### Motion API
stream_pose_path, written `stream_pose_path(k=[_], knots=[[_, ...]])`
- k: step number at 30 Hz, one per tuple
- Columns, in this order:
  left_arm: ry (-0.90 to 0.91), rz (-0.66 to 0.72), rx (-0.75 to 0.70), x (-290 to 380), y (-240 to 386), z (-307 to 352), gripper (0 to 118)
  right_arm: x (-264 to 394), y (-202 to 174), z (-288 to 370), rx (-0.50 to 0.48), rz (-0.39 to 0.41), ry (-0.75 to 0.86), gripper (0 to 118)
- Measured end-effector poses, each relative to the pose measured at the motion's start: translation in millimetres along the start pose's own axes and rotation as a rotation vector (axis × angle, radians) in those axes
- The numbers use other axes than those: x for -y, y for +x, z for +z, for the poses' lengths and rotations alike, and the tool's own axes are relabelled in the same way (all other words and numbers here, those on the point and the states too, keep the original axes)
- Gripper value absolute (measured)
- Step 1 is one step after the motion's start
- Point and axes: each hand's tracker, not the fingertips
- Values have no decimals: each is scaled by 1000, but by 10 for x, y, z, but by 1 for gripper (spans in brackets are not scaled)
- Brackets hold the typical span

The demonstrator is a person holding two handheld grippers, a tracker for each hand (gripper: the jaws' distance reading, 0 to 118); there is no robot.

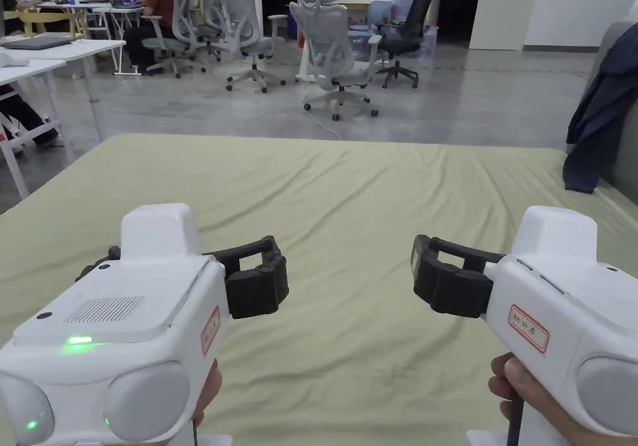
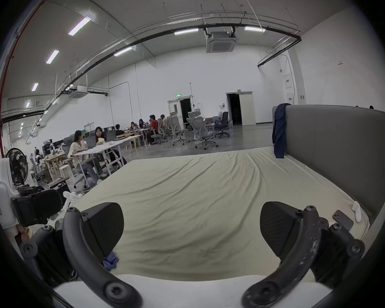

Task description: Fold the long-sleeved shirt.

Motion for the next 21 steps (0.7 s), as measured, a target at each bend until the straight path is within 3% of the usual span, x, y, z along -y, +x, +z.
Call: stream_pose_path(k=[21], knots=[[1,-57,20,7,47,11,118,7,29,-17,10,17,-3,118]])
